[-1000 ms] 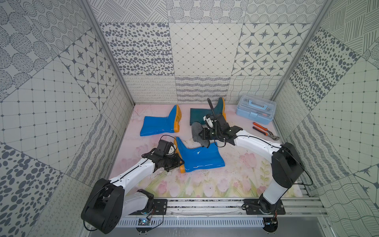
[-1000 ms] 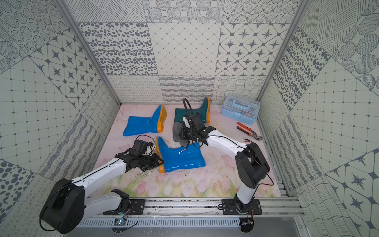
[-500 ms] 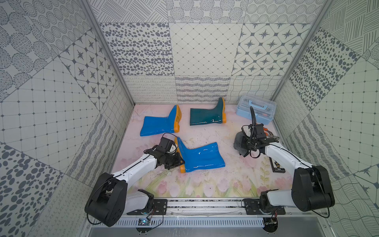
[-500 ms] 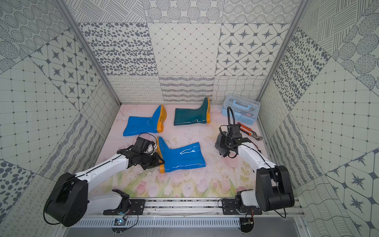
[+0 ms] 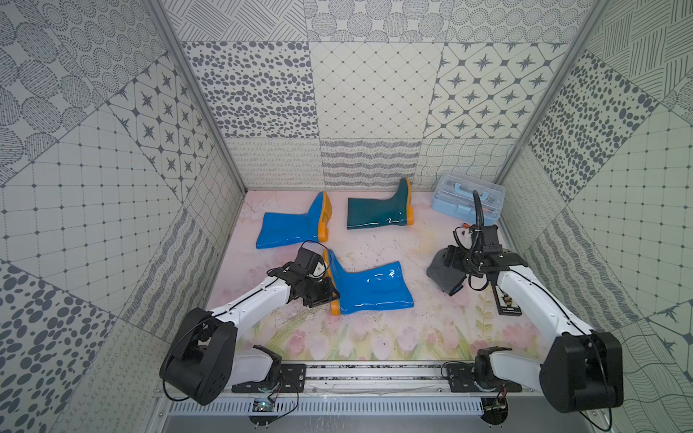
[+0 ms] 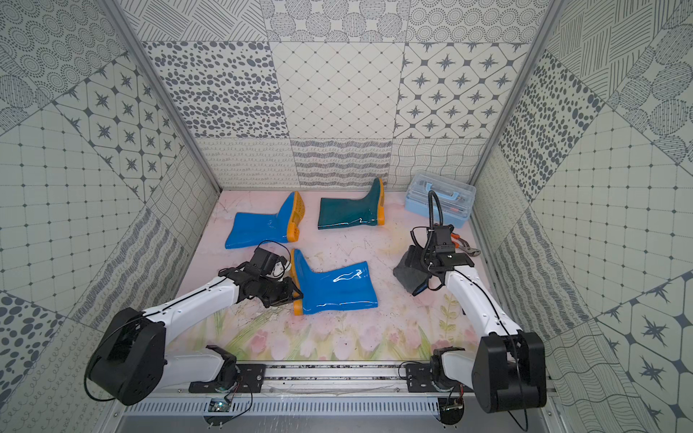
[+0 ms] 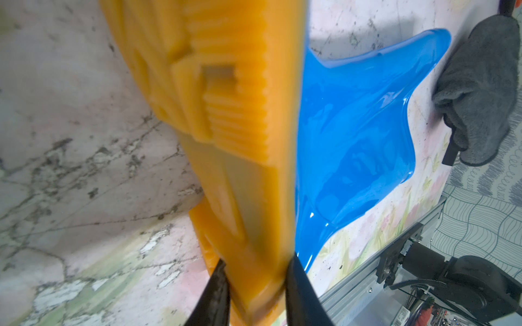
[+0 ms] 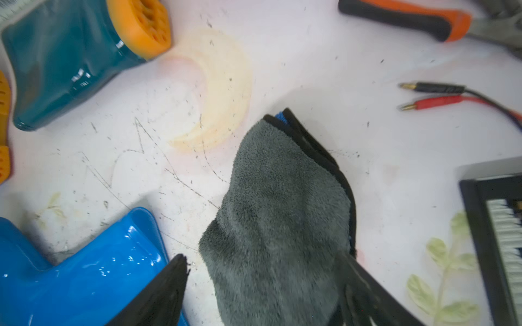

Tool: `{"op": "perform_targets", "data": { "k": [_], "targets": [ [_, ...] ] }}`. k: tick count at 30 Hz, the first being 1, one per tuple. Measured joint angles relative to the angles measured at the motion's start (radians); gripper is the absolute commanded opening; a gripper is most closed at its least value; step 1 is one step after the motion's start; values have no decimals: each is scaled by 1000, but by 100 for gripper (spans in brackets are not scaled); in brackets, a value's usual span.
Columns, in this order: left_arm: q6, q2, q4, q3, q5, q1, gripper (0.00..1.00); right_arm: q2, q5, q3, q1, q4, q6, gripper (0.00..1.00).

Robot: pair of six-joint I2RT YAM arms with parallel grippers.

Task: Wipe the rubber boots with a cloth
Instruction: Place the cleaning item at the center of the board, then pick up the rubber boot from the center of the board.

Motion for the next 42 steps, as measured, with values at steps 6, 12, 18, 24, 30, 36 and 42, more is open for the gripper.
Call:
{"op": "perform_targets", "data": {
  "k": [6, 12, 18, 24, 30, 36, 42],
  "targets": [
    [3, 8, -3, 9, -6, -9, 0, -68, 30, 43, 4, -82, -7, 92],
    [2, 11, -6, 11, -9, -9, 0, -200, -56, -40, 148, -119, 119, 86],
    [2, 28, -2, 11, -7, -9, 0, -350, -73, -246, 521, -12, 437, 83],
    [3, 31, 1, 10, -2, -9, 0, -198, -69, -369, 583, 127, 606, 74],
    [2, 20, 8, 1, -2, -9, 0, 23, -74, -344, 580, 268, 611, 68],
    [1, 2, 15, -8, -5, -9, 0, 123, -100, -338, 563, 358, 598, 57],
    [-2, -22, 29, -26, -11, -10, 0, 124, -100, -338, 536, 402, 599, 0]
  ]
}}
